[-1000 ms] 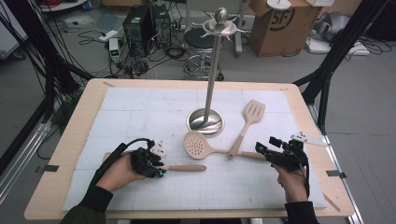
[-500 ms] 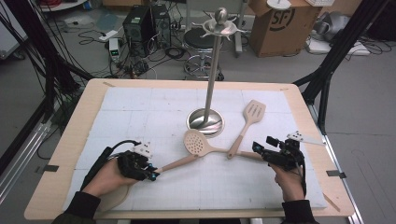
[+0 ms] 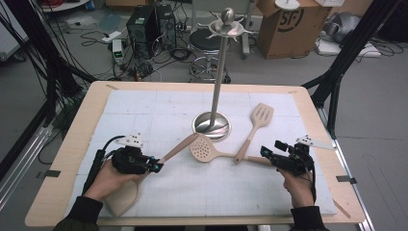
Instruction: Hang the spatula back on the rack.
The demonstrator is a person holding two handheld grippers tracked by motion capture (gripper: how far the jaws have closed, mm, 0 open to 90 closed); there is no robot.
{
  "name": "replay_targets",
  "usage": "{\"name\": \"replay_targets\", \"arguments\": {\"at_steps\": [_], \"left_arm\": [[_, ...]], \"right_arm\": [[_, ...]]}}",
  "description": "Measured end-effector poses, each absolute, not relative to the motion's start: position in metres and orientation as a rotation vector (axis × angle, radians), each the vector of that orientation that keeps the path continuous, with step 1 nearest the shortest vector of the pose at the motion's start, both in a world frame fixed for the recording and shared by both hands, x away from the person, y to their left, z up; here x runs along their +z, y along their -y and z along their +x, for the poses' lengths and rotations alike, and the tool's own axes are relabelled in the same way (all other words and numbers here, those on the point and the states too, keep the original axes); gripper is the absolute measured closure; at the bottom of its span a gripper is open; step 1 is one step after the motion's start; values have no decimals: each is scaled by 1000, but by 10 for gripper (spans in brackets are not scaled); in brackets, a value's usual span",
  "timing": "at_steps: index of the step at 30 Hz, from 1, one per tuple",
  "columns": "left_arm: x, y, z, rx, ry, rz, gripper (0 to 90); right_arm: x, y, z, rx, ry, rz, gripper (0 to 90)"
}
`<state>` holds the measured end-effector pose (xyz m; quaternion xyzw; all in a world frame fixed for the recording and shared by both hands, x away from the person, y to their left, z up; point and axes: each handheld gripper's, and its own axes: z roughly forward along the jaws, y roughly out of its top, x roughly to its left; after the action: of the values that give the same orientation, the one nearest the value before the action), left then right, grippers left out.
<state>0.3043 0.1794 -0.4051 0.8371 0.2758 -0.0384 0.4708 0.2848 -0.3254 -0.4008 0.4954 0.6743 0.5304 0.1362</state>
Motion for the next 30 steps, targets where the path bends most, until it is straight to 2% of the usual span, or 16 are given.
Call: {"name": "replay_targets", "arguments": {"at_steps": [18,30], "left_arm": [[-385,-154,318,-89,-646,1710,784],[-358,-129,323,36,-602,1491,785]], "right_arm": [[-405,320,287,1523,-1986,1422,195],[-404,321,287,1514,-1984,1421,195]]}}
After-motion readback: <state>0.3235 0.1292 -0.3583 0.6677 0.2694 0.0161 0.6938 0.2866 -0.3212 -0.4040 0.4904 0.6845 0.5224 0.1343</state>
